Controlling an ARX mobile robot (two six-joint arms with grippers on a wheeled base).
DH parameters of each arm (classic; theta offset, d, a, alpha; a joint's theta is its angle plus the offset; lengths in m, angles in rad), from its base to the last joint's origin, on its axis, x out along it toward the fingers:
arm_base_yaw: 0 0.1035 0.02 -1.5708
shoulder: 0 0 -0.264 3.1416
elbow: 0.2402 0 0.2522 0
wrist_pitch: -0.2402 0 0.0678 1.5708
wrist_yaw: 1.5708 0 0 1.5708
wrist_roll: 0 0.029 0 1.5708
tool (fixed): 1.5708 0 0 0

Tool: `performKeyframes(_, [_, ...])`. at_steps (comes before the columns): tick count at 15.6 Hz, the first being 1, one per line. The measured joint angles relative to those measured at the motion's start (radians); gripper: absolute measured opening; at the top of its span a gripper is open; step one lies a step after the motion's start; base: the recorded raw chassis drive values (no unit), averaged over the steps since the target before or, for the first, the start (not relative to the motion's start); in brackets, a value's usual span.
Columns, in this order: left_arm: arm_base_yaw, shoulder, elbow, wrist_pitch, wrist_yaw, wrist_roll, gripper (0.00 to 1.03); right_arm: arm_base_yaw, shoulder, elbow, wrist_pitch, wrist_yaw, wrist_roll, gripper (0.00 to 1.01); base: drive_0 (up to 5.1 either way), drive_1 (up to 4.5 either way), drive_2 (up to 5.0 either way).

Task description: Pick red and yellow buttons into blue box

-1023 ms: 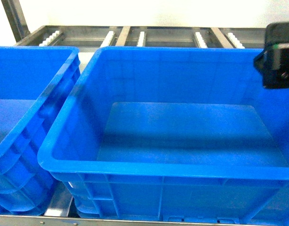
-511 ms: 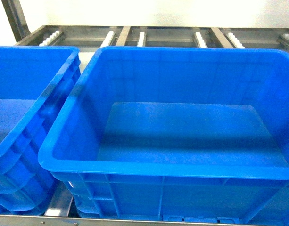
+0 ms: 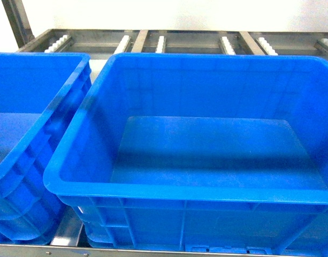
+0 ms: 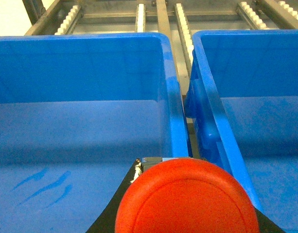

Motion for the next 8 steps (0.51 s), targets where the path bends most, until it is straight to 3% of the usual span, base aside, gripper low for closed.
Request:
performKeyframes(1, [0.000, 0.000, 0.000, 0.000, 0.000, 0.000, 0.26, 0.082, -0.074, -0.011, -0.058, 0.068, 0.007, 0.98, 0.0, 0.00, 0.0])
performKeyframes(2, [0.000, 0.000, 0.000, 0.000, 0.000, 0.000, 0.26, 0.125, -0.119, -0.018, -0.092, 0.107, 0.007, 0.98, 0.0, 0.00, 0.0])
performKeyframes(8, [-0.016, 0.018, 0.008, 0.040, 0.001, 0.000, 0.26, 0.128, -0.119, -0.020, -0.093, 0.114, 0.008, 0.98, 0.0, 0.00, 0.0])
